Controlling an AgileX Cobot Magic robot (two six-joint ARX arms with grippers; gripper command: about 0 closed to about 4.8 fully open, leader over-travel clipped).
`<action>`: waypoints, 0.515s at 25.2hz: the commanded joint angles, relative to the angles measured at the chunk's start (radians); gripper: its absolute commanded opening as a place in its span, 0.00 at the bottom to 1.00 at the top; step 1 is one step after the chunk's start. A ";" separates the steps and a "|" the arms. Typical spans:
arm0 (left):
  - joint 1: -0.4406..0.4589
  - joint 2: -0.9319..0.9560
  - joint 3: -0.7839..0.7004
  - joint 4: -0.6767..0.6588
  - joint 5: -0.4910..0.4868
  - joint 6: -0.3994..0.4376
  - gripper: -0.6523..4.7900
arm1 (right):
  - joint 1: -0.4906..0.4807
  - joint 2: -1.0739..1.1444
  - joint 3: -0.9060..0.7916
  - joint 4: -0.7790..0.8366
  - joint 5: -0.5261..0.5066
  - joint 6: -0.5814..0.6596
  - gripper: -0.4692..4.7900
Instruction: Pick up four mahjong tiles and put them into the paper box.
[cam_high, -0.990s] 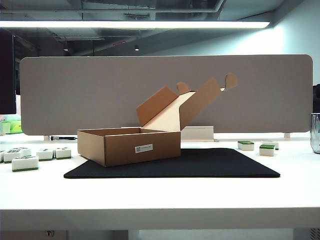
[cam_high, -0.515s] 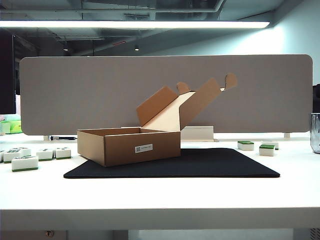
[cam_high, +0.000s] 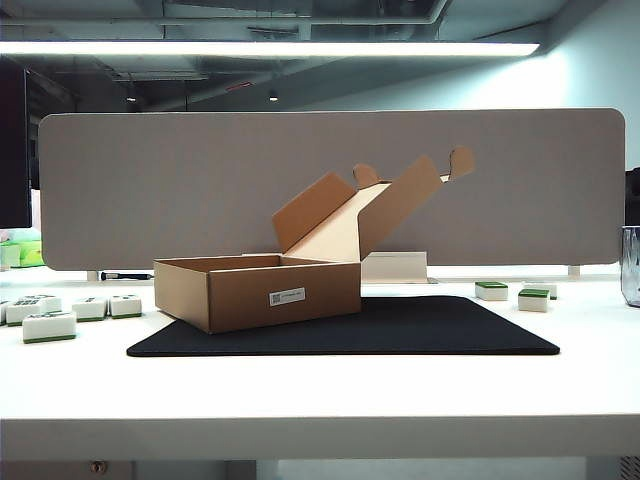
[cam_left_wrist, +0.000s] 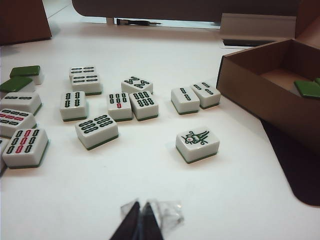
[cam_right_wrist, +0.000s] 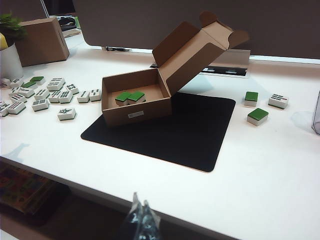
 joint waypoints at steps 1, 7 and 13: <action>0.000 0.000 -0.001 -0.010 0.011 0.004 0.11 | 0.000 -0.013 0.003 0.016 -0.001 -0.003 0.09; 0.000 0.000 -0.001 -0.010 0.011 0.004 0.11 | -0.001 -0.013 0.001 0.033 0.015 -0.038 0.09; 0.000 0.000 -0.001 -0.010 0.011 0.004 0.11 | -0.005 -0.013 -0.141 0.264 0.066 0.048 0.09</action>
